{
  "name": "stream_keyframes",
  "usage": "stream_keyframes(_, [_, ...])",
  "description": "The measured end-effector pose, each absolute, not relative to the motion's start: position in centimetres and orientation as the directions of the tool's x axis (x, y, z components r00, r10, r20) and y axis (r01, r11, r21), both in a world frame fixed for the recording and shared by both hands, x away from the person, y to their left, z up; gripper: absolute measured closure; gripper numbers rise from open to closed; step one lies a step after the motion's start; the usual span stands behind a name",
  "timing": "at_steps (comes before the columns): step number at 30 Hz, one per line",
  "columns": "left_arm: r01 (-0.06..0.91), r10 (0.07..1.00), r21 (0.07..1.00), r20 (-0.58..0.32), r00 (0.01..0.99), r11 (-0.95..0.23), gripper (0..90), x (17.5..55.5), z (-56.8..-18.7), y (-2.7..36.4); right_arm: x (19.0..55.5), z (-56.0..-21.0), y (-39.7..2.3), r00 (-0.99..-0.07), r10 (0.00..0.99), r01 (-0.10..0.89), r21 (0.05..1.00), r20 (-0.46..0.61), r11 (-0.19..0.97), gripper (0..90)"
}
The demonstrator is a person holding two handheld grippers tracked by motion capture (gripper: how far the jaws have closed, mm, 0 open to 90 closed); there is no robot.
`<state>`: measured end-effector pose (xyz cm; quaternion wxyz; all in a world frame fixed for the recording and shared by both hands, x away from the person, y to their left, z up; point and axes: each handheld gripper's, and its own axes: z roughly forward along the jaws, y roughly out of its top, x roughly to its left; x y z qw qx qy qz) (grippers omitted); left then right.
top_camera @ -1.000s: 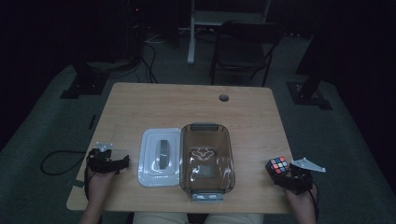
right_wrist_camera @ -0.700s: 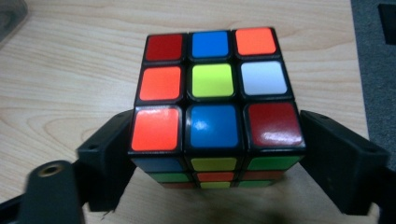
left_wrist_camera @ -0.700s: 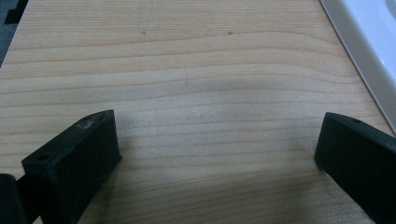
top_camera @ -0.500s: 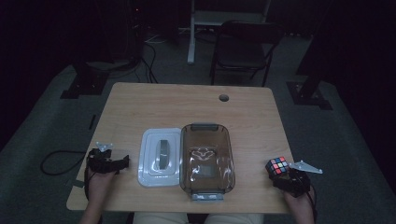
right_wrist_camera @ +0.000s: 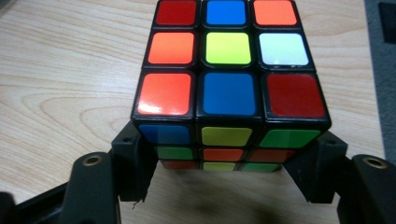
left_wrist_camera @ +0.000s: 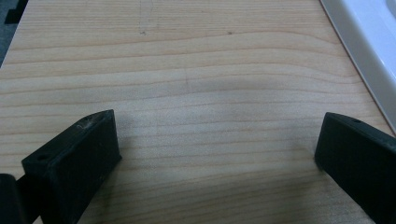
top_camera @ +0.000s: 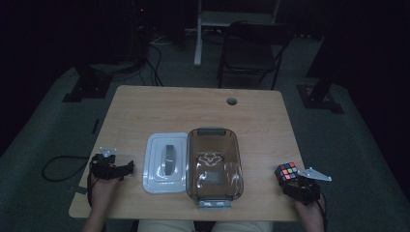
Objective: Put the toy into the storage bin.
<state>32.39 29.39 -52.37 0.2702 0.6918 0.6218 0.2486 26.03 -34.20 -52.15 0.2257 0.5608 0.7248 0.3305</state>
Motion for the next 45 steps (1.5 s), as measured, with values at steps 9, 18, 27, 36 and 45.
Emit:
stream_keyframes(9, [0.726, 0.995, 0.683, 0.008, 0.103, -0.081, 0.6, 32.4, -52.4, 29.4, 26.1, -52.0, -34.5, -0.262, 0.964, 0.666, 0.732, 0.046, 0.146, 34.0])
stream_keyframes(18, [0.726, 0.995, 0.683, 0.008, 0.103, -0.081, 0.5, 32.4, -52.4, 29.4, 25.9, -50.5, -34.5, -0.287, 0.957, 0.644, 0.75, 0.053, 0.151, 34.0])
stream_keyframes(27, [0.726, 0.995, 0.683, 0.008, 0.103, -0.081, 0.5, 32.4, -52.4, 29.4, 25.4, -47.7, -33.6, -0.345, 0.938, 0.593, 0.783, 0.037, 0.188, 34.1])
stream_keyframes(36, [0.726, 0.994, 0.683, 0.008, 0.106, -0.083, 0.6, 32.4, -52.4, 29.4, 25.1, -44.9, -32.0, -0.424, 0.905, 0.532, 0.815, 0.024, 0.228, 34.0])
stream_keyframes(45, [0.726, 0.994, 0.682, 0.009, 0.111, -0.087, 0.6, 32.4, -52.4, 29.4, 25.7, -40.9, -29.0, -0.547, 0.837, 0.429, 0.853, -0.018, 0.299, 34.1])
